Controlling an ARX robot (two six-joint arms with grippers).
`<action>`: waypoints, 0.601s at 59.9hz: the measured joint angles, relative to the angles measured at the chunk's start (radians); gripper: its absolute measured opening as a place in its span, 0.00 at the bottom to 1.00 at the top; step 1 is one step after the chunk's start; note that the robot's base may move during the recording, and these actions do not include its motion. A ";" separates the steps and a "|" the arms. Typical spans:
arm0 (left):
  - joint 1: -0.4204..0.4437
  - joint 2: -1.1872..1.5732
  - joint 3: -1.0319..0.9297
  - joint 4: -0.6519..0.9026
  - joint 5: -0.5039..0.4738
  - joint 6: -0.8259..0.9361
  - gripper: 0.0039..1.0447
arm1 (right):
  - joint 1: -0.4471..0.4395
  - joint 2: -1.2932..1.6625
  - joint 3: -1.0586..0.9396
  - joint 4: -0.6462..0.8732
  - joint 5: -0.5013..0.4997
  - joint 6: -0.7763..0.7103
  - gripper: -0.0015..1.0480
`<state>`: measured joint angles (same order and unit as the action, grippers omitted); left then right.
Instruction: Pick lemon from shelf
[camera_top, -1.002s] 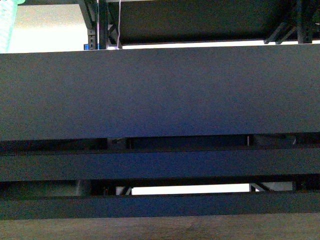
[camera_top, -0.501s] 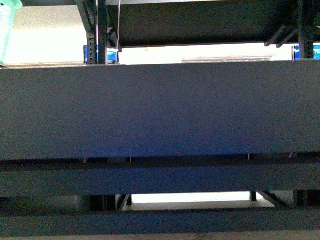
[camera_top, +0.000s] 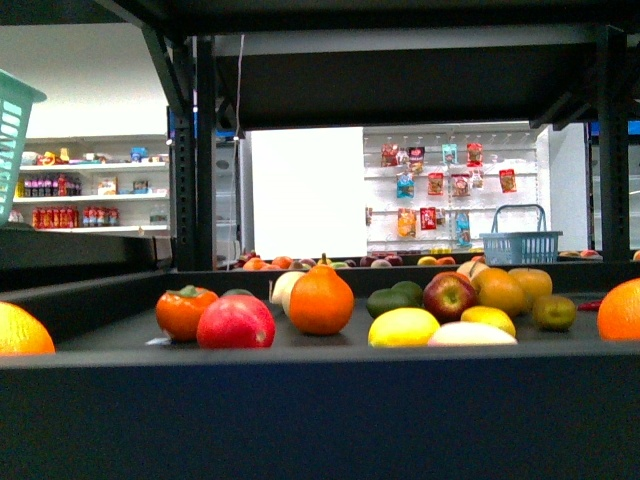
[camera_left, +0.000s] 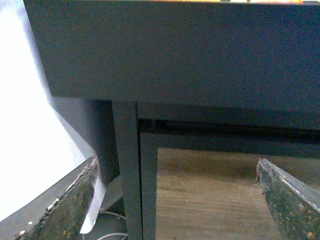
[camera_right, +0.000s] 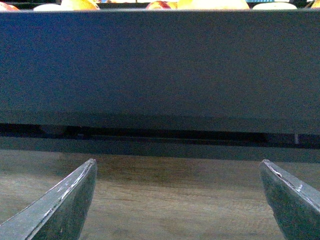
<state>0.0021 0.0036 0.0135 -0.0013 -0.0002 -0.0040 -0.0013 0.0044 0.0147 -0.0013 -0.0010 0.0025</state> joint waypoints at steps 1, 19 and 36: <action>0.000 0.000 0.000 0.000 0.000 0.000 0.92 | 0.000 0.000 0.000 0.000 0.000 0.000 0.93; 0.000 0.000 0.000 0.000 0.000 0.000 0.92 | 0.000 0.000 0.000 0.000 0.000 0.000 0.93; 0.000 0.000 0.000 0.000 0.000 0.000 0.92 | 0.000 0.000 0.000 0.000 0.000 0.000 0.93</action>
<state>0.0021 0.0036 0.0135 -0.0013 0.0002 -0.0036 -0.0013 0.0044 0.0147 -0.0013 -0.0006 0.0029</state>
